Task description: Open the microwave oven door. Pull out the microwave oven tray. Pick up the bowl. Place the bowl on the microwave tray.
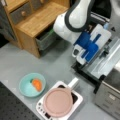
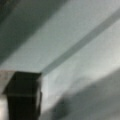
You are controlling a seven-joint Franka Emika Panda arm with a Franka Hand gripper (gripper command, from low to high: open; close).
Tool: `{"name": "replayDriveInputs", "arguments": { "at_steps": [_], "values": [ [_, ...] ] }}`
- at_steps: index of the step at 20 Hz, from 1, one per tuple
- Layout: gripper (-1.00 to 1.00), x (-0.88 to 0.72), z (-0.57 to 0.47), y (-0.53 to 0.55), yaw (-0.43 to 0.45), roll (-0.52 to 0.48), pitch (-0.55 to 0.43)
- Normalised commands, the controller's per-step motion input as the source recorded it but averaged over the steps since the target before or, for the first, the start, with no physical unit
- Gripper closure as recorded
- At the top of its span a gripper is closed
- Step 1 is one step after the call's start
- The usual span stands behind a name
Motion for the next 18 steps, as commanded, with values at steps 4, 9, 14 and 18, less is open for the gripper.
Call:
{"name": "replayDriveInputs", "arguments": {
  "at_steps": [4, 9, 14, 18],
  "values": [
    [-1.0, 0.29, 0.2, -0.05, 0.213, -0.009, 0.063],
    [-1.0, 0.28, 0.16, 0.01, 0.191, -0.009, 0.062],
    [-1.0, 0.25, 0.09, 0.06, 0.166, 0.011, 0.061],
    [-1.0, 0.21, 0.02, 0.09, 0.125, 0.019, 0.074]
  ]
}}
